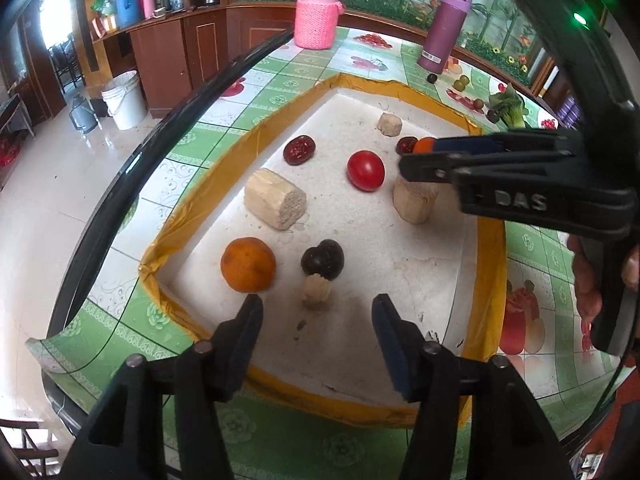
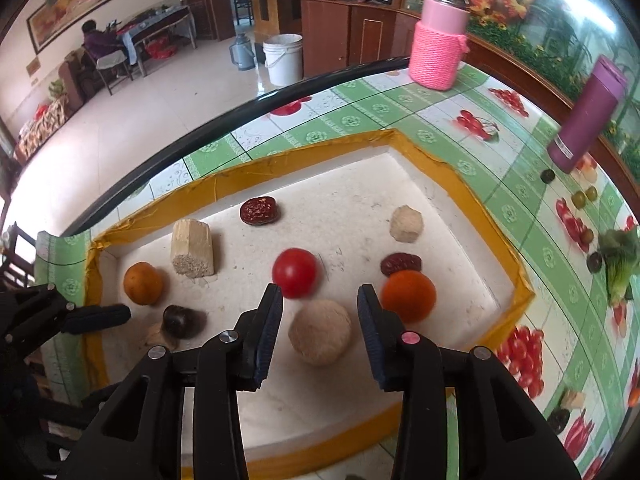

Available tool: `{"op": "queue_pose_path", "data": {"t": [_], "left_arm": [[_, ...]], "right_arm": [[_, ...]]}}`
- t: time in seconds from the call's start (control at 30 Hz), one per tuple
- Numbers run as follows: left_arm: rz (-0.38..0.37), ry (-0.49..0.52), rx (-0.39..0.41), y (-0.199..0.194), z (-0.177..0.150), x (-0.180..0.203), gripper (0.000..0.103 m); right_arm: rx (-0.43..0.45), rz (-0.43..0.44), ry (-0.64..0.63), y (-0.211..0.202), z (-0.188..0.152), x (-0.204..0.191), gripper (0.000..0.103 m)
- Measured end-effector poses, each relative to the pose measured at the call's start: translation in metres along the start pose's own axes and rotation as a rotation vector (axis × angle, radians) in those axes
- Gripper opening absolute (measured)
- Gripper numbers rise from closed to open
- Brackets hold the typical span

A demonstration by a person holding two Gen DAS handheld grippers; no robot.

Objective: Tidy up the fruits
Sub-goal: 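Grasp a dark plum with the right tool while the left tool grasps a beige cube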

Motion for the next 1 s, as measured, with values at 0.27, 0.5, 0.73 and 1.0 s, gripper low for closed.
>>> {"op": "queue_pose_path", "data": {"t": [0.27,0.5,0.73,1.0], "left_arm": [[-0.006,-0.032,0.004,-0.005,0.002,0.006,0.065],[-0.046,-0.023,-0.003,-0.003,0.007,0.036,0.070],[-0.050,0.060,0.006,-0.003,0.015,0.081,0.076],[-0.072,0.159,0.002,0.003,0.026,0.137,0.078]], "right_arm": [[0.077,-0.058,0.073,-0.047,-0.028,0.026,0.065],[0.056,-0.089,0.150,-0.064,-0.076,0.057,0.066],[0.025,-0.146,0.273,-0.078,-0.132,0.111,0.066],[0.032,-0.195,0.432,-0.088,-0.163,0.184,0.066]]}}
Point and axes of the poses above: each gripper's, at about its wrist camera, not at the fingertips, and y roughly the way its jaws point, x to its right, z to its top, the point moved 4 cm from there along y, roughly the way its jaws point, and after that the axes turned 2 degrees about -z, right-handed, at the moved point
